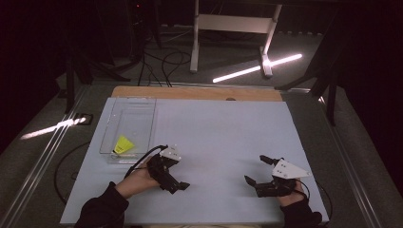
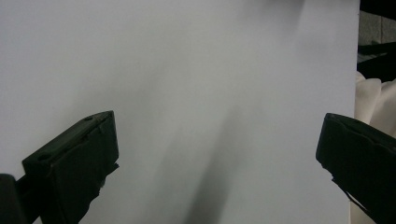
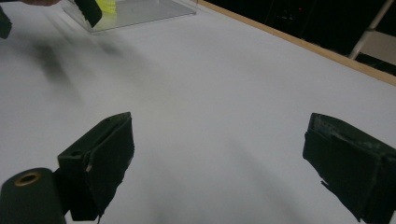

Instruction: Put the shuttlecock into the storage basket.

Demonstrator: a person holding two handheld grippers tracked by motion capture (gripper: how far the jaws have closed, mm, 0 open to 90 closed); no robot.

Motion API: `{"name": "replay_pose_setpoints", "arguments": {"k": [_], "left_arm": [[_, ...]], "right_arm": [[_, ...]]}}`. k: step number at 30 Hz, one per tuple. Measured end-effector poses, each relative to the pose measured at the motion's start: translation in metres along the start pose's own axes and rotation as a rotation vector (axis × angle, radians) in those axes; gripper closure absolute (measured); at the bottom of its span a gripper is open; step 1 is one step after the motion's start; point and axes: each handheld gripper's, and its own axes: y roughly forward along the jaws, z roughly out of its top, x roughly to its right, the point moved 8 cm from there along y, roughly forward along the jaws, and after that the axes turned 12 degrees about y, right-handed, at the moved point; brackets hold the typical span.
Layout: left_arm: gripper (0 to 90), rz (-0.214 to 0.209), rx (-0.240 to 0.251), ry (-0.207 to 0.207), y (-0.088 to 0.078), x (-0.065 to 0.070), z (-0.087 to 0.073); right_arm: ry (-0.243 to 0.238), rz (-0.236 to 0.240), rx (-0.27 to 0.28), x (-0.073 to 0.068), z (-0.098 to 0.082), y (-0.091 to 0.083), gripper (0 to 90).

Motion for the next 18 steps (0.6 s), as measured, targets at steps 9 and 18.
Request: {"name": "replay_pose_setpoints", "arguments": {"k": [9,18], "left_arm": [[0.1,-0.007,0.036,-0.020,-0.006,0.005,-0.017],[0.1,0.043,0.069,-0.046,-0.011,0.007,-0.030]], "right_arm": [[0.002,0.000,-0.002,0.000,0.000,0.000,9.0],[0.004,0.001,-0.003,-0.001,0.000,0.000,9.0]]}}
